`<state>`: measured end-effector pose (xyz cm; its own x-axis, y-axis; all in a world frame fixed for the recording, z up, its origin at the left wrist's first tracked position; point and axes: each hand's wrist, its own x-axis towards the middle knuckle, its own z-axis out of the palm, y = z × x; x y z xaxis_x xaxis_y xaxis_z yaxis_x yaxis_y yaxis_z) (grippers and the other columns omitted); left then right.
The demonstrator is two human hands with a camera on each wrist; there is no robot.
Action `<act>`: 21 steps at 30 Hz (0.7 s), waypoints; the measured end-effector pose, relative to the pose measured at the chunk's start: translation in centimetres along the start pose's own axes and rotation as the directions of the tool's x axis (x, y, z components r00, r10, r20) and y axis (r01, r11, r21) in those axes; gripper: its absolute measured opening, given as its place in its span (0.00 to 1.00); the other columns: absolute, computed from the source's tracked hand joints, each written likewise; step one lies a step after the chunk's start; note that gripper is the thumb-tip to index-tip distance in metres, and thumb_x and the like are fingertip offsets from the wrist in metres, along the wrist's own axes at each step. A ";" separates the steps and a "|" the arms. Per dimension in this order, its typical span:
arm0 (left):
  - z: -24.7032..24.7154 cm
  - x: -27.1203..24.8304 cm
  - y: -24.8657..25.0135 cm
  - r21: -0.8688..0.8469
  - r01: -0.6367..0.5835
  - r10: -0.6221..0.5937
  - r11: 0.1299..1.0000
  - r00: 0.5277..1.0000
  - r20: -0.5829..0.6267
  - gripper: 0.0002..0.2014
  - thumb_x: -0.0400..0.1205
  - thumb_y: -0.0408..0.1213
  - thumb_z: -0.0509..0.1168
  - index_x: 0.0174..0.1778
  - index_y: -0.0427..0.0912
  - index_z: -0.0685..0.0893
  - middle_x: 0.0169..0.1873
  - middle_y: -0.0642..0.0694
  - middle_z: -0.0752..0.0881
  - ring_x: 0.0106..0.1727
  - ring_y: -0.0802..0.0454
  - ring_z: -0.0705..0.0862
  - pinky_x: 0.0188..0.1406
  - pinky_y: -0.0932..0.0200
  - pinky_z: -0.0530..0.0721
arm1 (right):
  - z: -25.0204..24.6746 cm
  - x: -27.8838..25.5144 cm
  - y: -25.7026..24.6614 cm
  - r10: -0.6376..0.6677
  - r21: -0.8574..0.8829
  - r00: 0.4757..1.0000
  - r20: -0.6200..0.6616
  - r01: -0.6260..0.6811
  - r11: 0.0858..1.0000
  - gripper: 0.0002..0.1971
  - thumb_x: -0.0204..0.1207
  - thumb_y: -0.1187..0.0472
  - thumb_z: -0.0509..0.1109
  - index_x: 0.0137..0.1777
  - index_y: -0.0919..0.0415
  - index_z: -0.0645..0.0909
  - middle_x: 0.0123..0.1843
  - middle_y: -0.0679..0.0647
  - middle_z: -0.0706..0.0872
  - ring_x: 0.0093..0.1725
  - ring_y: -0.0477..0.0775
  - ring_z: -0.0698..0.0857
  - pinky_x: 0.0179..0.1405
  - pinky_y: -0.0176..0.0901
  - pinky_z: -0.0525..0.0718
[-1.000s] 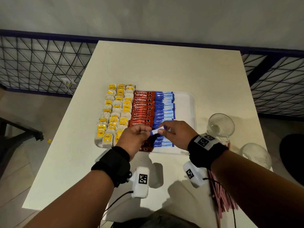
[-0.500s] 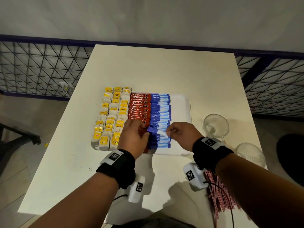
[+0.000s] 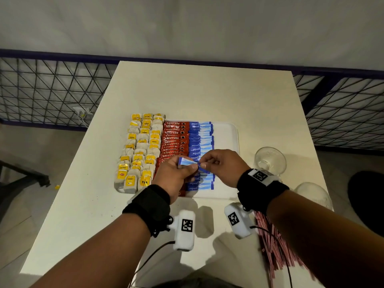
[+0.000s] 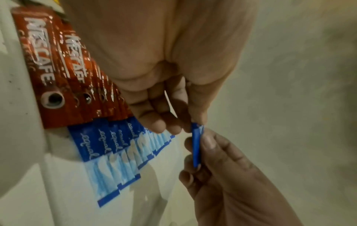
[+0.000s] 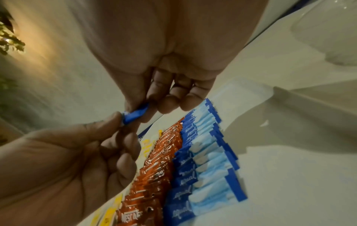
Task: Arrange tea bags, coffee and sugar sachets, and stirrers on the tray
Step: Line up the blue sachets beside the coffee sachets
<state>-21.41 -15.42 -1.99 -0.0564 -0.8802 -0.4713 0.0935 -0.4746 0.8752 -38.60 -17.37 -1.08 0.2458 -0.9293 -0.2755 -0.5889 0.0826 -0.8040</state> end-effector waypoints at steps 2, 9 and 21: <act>-0.7 0.1 -0.1 -0.028 0.005 -0.005 1.000 1.000 -0.012 0.04 0.82 0.27 0.66 0.43 0.38 0.85 0.33 0.44 0.86 0.35 0.49 0.84 0.34 0.57 0.84 | 0.0 0.0 0.3 0.013 -0.046 1.000 0.008 -0.012 0.999 0.04 0.77 0.56 0.72 0.42 0.45 0.84 0.37 0.41 0.84 0.37 0.39 0.80 0.40 0.33 0.75; -2.6 0.9 -0.3 0.320 -0.058 0.071 0.946 0.997 -0.027 0.07 0.81 0.33 0.69 0.38 0.44 0.87 0.28 0.49 0.84 0.30 0.56 0.80 0.35 0.59 0.80 | 0.0 -0.5 0.9 0.076 -0.128 0.993 0.087 -0.064 0.990 0.04 0.78 0.56 0.70 0.43 0.47 0.85 0.40 0.41 0.86 0.43 0.45 0.84 0.47 0.36 0.80; 0.1 1.3 1.6 0.349 -0.208 0.190 0.914 0.978 0.086 0.06 0.75 0.32 0.76 0.44 0.45 0.87 0.32 0.48 0.84 0.36 0.55 0.83 0.44 0.60 0.85 | 0.6 -0.4 0.7 0.086 0.017 0.988 0.128 -0.088 0.996 0.08 0.72 0.58 0.77 0.35 0.49 0.81 0.33 0.45 0.86 0.35 0.48 0.82 0.43 0.47 0.81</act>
<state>-21.43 -17.27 -1.21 -0.1227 -0.9506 -0.2853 -0.2502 -0.2485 0.9357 -38.62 -16.75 -1.89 0.2910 -0.8651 -0.4085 -0.5952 0.1706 -0.7853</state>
